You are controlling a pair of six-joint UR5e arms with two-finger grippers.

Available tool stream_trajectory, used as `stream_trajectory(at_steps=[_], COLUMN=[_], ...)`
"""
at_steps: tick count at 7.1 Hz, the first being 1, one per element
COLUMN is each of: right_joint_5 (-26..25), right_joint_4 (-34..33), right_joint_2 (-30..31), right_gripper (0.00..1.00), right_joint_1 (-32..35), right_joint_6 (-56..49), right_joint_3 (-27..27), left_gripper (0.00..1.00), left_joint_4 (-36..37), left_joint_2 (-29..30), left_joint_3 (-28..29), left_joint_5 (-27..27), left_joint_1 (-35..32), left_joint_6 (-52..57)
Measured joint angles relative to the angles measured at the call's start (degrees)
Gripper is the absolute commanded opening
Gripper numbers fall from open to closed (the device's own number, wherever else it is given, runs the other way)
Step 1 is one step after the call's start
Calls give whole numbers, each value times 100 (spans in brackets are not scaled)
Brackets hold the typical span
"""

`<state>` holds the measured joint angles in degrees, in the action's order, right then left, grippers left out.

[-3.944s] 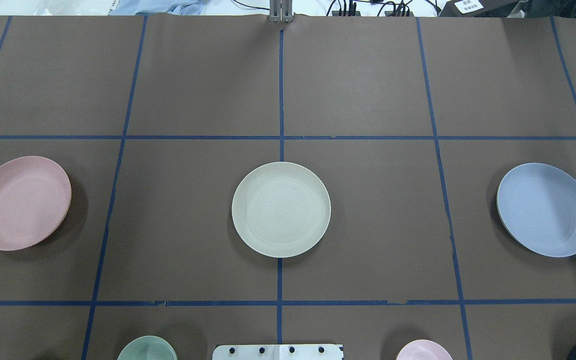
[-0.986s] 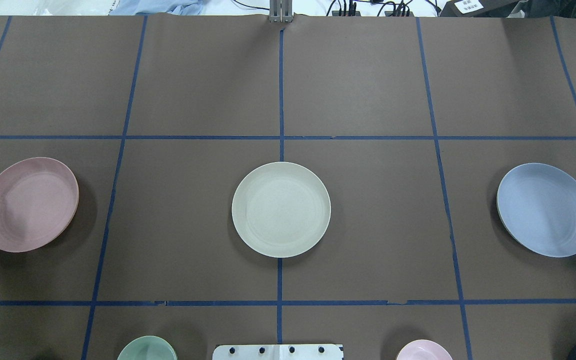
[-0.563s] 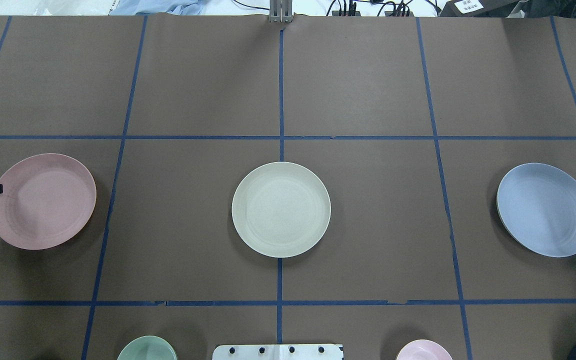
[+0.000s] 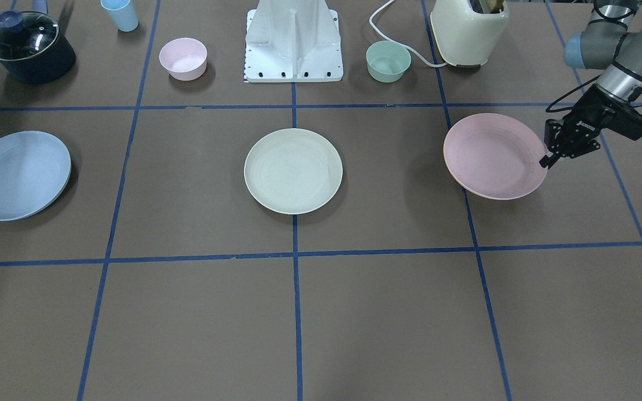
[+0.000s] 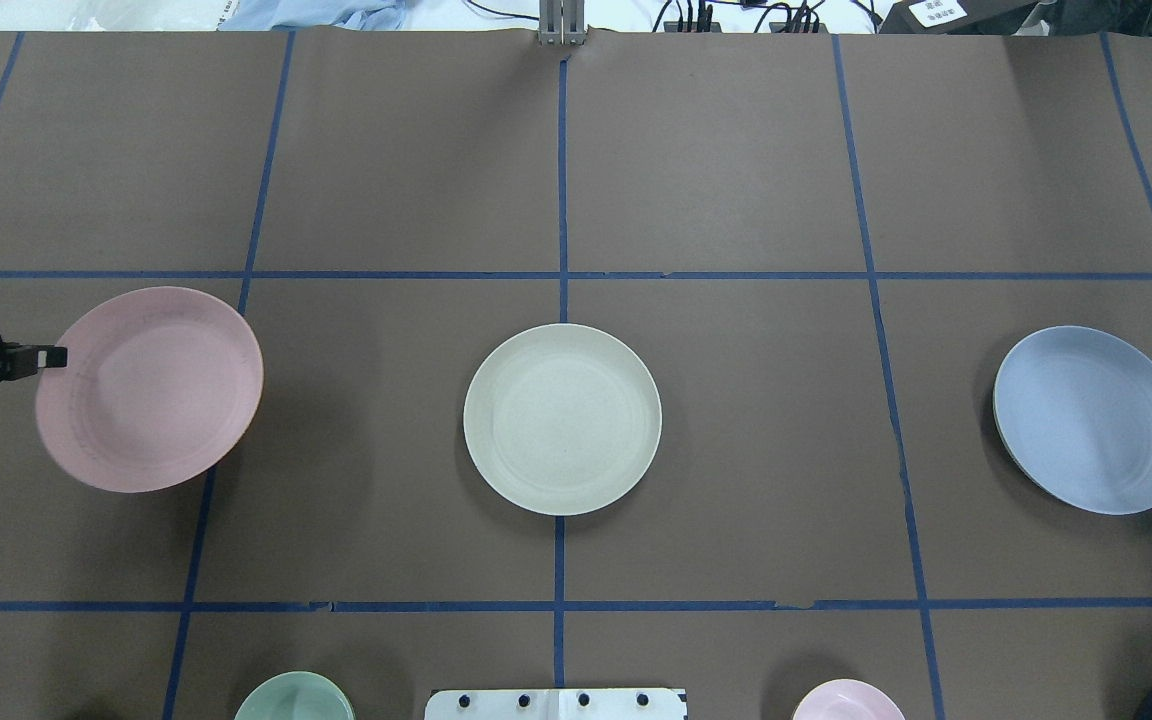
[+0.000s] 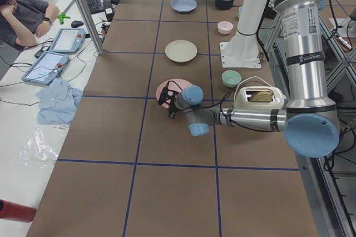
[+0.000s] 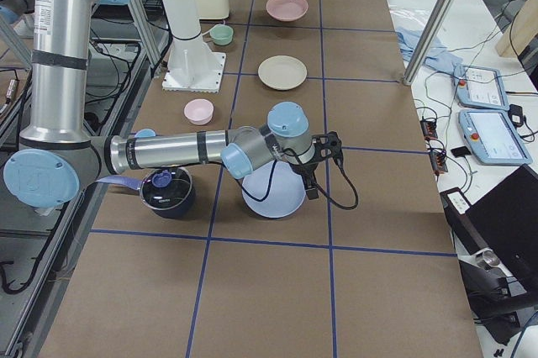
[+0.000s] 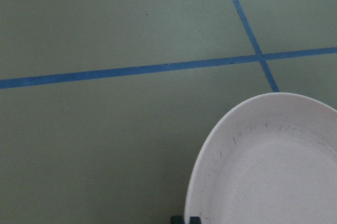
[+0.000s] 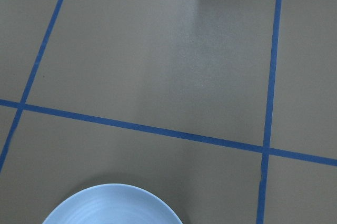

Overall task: Stack three plates with pink and blue
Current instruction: 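Carry the pink plate over the cream plate with the left gripper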

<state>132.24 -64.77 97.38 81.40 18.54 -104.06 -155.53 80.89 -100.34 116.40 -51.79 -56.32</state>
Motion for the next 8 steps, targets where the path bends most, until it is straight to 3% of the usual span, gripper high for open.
stream_trajectory(at_steps=[1,3,6,8], right_joint_5=[2,9,12,14], right_joint_4=[0,-1,0,0], right_joint_2=[0,1,5,2], right_gripper=[100,100,100,100], right_joint_1=[0,1,1,1], right_joint_6=[0,-2,-3,0], right_joint_3=[1,3,8,9], left_gripper=[0,0,0,0], left_joint_4=[838,1927,3467,3688], left_joint_2=[335,1230,2846,3500], left_joint_3=[-508,-883,-682,-117], left_joint_5=[-12,-155,-1200,-1729], left_joint_1=[27,402,1651,2206], left_joint_6=[-317,-944,-1999,-2413])
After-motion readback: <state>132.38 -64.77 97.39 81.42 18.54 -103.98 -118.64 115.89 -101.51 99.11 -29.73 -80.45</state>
